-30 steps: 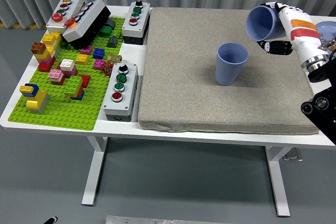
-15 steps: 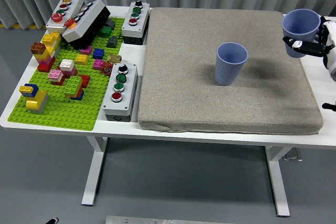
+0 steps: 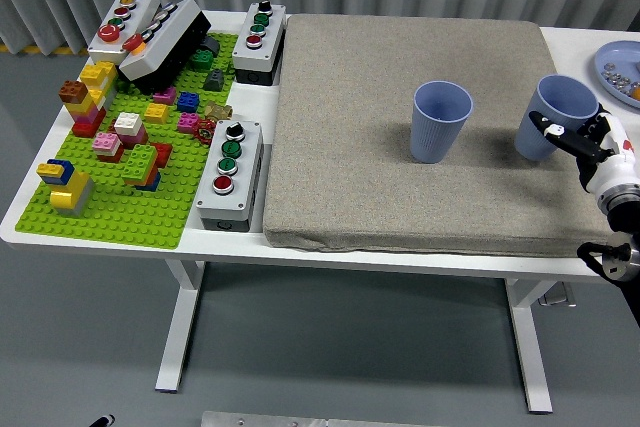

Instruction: Pick cup pour cup place

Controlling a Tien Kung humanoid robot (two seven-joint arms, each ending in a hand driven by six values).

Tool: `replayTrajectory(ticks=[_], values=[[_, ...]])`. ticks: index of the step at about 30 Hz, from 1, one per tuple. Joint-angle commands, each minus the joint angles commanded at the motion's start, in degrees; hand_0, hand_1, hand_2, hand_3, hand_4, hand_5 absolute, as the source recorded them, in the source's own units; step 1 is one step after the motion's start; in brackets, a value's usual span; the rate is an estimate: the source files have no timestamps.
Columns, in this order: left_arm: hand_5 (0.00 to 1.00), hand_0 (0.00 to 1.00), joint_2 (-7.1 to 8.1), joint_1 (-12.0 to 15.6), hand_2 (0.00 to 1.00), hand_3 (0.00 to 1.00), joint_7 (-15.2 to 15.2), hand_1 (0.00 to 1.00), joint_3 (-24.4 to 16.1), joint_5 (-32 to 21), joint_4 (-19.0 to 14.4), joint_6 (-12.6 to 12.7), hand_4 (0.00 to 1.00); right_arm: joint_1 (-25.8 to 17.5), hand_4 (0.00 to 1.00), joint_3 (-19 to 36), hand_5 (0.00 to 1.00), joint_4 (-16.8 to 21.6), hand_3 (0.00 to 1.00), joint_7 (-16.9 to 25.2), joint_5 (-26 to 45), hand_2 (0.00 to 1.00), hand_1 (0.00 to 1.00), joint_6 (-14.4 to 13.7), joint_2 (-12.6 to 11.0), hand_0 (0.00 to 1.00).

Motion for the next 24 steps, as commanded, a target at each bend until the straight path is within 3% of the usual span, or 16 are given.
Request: replayTrajectory(ticks=[8,24], values=[[0.998,0.821,0.07,0.0,0.826,0.751,-0.1,0.782,0.5,-0.3,0.0,0.0,0.557,0.3,0.671,-1.8,0.108,-0.5,0.685,1.4,-2.7,0.586,0.743,-1.7,0.3,0.822],[0.998,0.82,0.12,-0.1,0.826,0.75,-0.2,0.781,1.0,-0.6,0.0,0.0,0.557,0.7,0.669,-3.9,0.103,-2.3,0.682,2.2,-1.9,0.585,0.743,-1.8,1.1,0.816]])
